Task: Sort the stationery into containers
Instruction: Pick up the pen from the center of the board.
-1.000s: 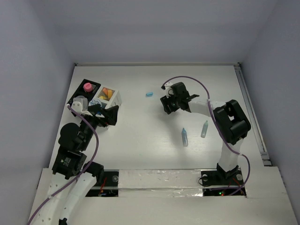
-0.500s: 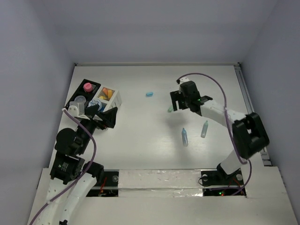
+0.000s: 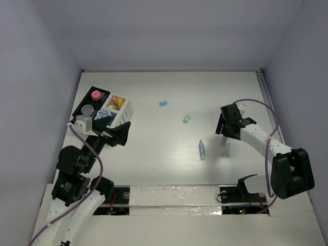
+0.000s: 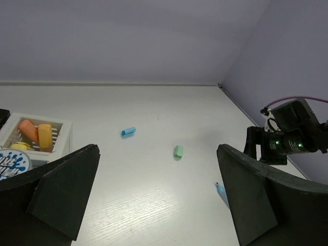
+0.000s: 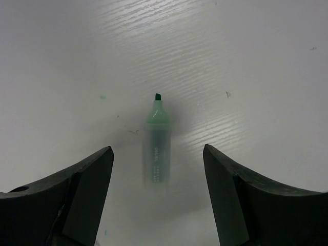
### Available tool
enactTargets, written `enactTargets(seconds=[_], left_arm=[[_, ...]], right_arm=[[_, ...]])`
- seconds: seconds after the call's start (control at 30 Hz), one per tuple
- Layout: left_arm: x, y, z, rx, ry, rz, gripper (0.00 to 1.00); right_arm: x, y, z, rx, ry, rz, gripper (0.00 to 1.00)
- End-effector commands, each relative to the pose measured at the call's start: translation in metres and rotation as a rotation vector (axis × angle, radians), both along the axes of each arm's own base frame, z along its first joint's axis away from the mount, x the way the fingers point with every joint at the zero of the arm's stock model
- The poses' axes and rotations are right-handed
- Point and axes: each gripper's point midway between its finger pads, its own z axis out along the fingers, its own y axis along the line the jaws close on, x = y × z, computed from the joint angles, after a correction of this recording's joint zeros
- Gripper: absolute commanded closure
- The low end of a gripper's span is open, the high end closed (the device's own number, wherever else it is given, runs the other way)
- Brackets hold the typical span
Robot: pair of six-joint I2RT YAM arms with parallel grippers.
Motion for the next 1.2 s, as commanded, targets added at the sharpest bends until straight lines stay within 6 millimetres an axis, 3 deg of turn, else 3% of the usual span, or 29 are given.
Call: enactTargets(seconds=[0.0, 0.13, 0.17, 0.33, 0.47, 0.63, 0.73, 0.77, 0.8, 0.87, 0.97, 1.1, 1.17], left_arm=[[-0.007, -0.003, 0.014, -0.01, -0.061, -0.029, 0.01], [-0.009, -0.004, 0.015, -0.013, -0.066, -0.038, 0.01], [-0.009, -0.004, 0.014, -0.013, -0.063, -0.038, 0.01], [-0.003, -0.006, 0.006, -0.014, -0.021, -0.03, 0.01], [0.006, 0.006, 0.002, -0.058, 0.033, 0.053, 0.01], [0.009, -0.001, -0.004, -0.075, 0.063, 0.032, 0.01], [0.009, -0.011, -0.007, -0.068, 0.081, -0.02, 0.01], [0.01, -0.014, -0.009, -0.064, 0.086, -0.031, 0.01], [0.009, -0.018, -0.01, -0.059, 0.09, -0.056, 0.01], [0.009, -0.025, -0.013, -0.033, 0.088, -0.093, 0.01], [0.002, -0.048, -0.016, -0.003, 0.087, -0.23, 0.01], [0.001, -0.065, -0.02, -0.002, 0.112, -0.326, 0.01], [0.004, -0.073, -0.024, -0.006, 0.133, -0.359, 0.01]], right_arm=[[-0.001, -0.001, 0.002, 0.036, 0.002, -0.053, 0.23], [0.0, 0.007, -0.02, 0.064, 0.083, -0.028, 0.32], [0.002, 0.008, -0.022, 0.067, 0.09, -0.028, 0.39], [0.01, 0.009, -0.027, 0.092, 0.103, -0.035, 0.43], [0.011, 0.007, -0.039, 0.115, 0.154, -0.033, 0.53], [0.016, 0.006, -0.049, 0.136, 0.176, -0.021, 0.64], [0.017, 0.008, -0.052, 0.144, 0.191, -0.009, 0.82], [0.018, 0.01, -0.05, 0.15, 0.183, -0.001, 0.92], [0.018, 0.013, -0.05, 0.164, 0.177, 0.015, 0.93], [0.02, 0.015, -0.046, 0.171, 0.159, 0.034, 0.99], [0.025, 0.01, -0.025, 0.155, 0.079, 0.037, 1.0], [0.043, 0.022, 0.031, 0.203, -0.116, 0.13, 1.0], [0.048, 0.053, 0.059, 0.248, -0.18, 0.246, 1.0]])
